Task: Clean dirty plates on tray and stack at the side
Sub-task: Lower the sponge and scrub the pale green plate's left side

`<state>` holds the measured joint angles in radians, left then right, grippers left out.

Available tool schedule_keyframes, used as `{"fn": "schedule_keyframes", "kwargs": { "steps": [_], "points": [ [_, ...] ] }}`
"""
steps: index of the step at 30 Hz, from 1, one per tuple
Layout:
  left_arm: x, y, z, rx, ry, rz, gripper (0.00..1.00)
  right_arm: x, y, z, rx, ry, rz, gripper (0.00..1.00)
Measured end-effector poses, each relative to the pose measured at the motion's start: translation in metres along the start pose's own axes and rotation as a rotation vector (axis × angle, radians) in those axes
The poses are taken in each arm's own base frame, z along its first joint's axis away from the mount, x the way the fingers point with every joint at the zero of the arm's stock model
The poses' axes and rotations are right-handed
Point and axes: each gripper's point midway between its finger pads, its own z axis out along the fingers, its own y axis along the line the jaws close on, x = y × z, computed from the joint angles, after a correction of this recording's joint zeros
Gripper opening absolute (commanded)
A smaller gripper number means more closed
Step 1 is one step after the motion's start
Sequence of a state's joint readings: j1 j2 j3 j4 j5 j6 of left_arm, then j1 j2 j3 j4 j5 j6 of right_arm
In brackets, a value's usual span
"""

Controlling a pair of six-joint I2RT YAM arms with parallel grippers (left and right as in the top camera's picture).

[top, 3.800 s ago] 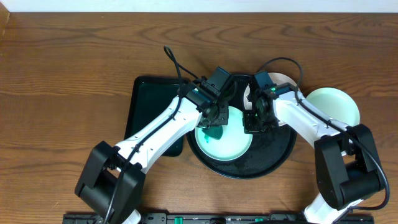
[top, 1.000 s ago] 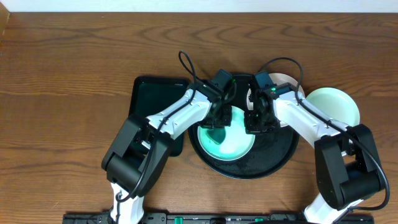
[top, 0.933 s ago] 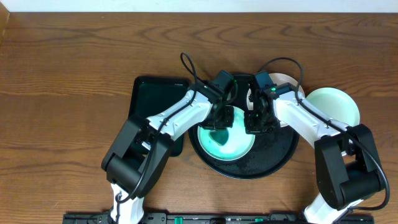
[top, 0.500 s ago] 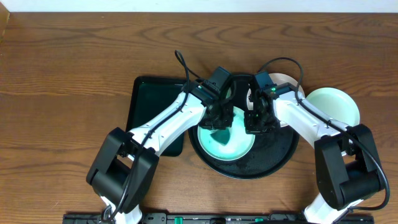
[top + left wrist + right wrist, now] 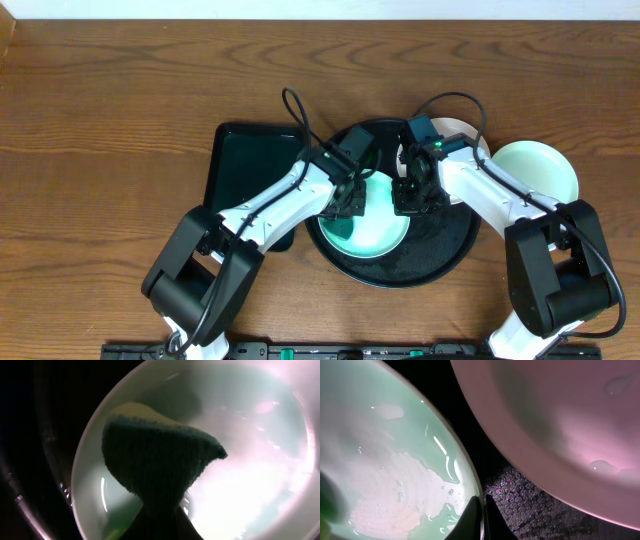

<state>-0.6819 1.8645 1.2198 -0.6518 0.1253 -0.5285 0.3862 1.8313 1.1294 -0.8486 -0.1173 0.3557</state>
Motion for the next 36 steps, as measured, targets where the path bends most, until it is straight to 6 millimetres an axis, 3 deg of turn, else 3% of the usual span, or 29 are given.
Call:
{"fn": "schedule_keyframes", "kwargs": {
  "steps": [7, 36],
  "points": [
    [0.002, 0.003, 0.013, 0.023, -0.033, -0.055, 0.08, 0.000, 0.000, 0.000, 0.000, 0.000, 0.000, 0.01],
    [0.003, -0.006, 0.015, 0.126, -0.046, -0.109, 0.08, 0.000, 0.000, 0.000, 0.000, -0.001, -0.008, 0.01]
  ]
}}
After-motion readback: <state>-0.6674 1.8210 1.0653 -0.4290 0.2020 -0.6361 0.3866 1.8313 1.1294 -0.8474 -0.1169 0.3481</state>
